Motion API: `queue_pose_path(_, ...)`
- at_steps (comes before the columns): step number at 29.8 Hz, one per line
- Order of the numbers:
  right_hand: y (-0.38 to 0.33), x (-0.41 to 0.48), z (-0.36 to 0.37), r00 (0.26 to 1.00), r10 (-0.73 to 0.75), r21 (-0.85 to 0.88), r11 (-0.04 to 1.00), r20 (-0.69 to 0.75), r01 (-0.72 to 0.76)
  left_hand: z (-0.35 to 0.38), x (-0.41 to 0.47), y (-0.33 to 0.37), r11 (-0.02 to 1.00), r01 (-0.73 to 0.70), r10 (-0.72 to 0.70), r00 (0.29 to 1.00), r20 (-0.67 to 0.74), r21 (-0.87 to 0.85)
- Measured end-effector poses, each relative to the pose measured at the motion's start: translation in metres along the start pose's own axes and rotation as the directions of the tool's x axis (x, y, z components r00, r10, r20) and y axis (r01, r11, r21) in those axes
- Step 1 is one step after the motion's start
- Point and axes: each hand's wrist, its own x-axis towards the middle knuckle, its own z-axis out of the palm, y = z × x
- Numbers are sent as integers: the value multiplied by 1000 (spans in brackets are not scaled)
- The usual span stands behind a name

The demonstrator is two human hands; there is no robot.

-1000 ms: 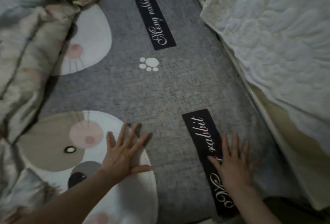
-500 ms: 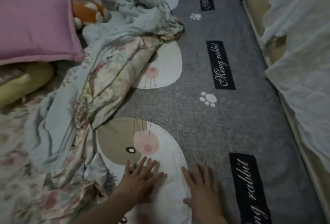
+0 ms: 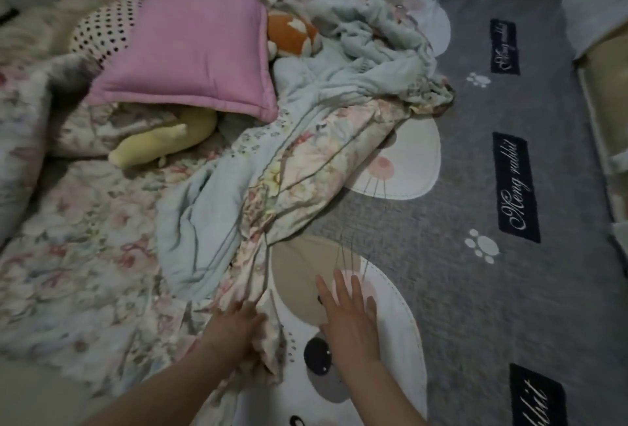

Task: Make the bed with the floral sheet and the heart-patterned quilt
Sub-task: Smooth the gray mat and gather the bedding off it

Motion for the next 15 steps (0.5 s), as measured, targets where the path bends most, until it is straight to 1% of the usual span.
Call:
queue_pose_path(1,-10,4,2,999,-42,-20,999,23,42,4,-6,-12,998,-3,5,1000,31,-69)
queue_pose_path(2,-18,6,5,998,-51,-15,999,49,51,7,-8,-21,994,-11,17,998,57,-109)
queue_pose_path(5,-56,18,14,992,-97,-36,994,86,100,17,-15,-48,990,-33,45,995,85,-137)
queue_pose_path(6,-65,21,13,988,-106,-30,993,111,110,19,-15,-52,988,-55,66,995,69,-145)
queue_pose_path(8,-84,28,12,978,-131,-36,990,162,139,20,-18,-59,977,-125,124,992,-15,-173)
queue_pose_path(10,-105,36,10,974,-153,-32,986,166,161,20,-21,-70,962,-182,162,981,-110,-203)
queue_pose_path(11,-113,40,9,973,-162,-37,985,167,170,21,-22,-74,948,-177,163,984,-76,-264)
queue_pose_path(13,-126,49,9,972,-173,-45,982,157,182,32,-18,-82,928,-188,150,979,-140,-323)
queue_pose_path(14,-133,52,9,972,-185,-44,980,145,193,35,-16,-87,927,-204,148,970,-190,-315)
queue_pose_path(15,-141,57,11,970,-193,-53,978,145,203,37,-15,-93,927,-196,132,969,-210,-320)
